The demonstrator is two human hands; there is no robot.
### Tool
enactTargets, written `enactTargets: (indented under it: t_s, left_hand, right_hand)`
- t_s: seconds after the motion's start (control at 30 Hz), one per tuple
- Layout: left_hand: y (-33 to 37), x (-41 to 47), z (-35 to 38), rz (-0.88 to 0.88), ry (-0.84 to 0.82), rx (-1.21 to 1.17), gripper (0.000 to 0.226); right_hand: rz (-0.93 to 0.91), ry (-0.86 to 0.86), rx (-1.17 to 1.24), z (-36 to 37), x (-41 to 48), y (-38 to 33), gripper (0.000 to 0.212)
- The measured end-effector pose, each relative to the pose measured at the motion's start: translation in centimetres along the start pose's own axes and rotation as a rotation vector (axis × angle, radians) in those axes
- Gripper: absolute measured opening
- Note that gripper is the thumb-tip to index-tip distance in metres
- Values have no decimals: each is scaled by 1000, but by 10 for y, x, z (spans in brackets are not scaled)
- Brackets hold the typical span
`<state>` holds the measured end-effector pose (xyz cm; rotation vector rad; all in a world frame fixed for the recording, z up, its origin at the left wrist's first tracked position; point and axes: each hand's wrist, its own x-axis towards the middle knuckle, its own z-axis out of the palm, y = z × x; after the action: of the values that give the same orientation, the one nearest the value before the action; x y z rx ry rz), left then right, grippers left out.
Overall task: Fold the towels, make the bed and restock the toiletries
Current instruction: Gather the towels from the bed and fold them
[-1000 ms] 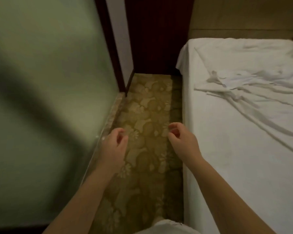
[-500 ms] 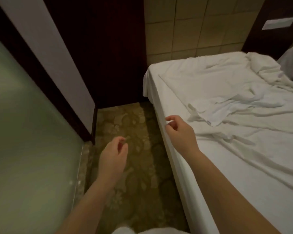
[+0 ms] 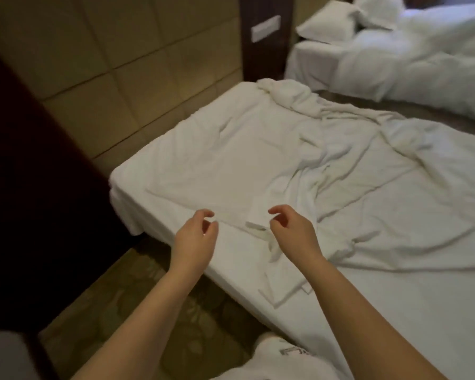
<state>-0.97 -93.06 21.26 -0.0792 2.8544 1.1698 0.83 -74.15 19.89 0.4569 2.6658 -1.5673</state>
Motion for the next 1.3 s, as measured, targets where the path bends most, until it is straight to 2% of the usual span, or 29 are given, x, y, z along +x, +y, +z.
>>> enactTargets:
  t_s: [0.13,0.33,0.5,0.57,0.63,0.73,0.83,0.9,1.0,1.07,1.17,1.23,1.3]
  left_hand:
    - [20,99,58,184,-190,75,33]
    - [-4,224,157,187,-380,258,45]
    - [-46,277,223,248,-609,426,56]
    - [-61,284,246,264,-692,483,64]
    - [-71,284,266,391,-783,608,69]
    - [-87,274,284,522,-882,709,56]
    - [-99,275,289,578,-808,674,30]
    - [-103,282,287,622,-813,684,23]
    - [-108,288,282,533,-822,659,26]
    - [-112,287,278,411,-820,567,39]
    - [-119,287,274,241,-801,381,57]
    - [-127,293,270,172,-793,282,54]
    - [-132,300,264,137,-804,239,50]
  right_hand:
    - [273,170,6,0,68,63,27]
    - [613,237,51,22,185,147,31]
    - [793,334,-101,43,246,191,49]
    - [903,311,-124,49,253,209,58]
    - [986,261,-49,57,253,223,56]
    - [994,222,-99,69,244,229,41]
    - [995,303,-198,71,234,229,45]
    - [968,297,-213,71,230,221,46]
    - [861,296,-168,79,229,197,37]
    - [811,186,-140,97,233,183,36]
    - [843,33,-133,134,243,181,48]
    - [920,87,-80,155,247,185,56]
    - [961,144,-50,167,249,183,52]
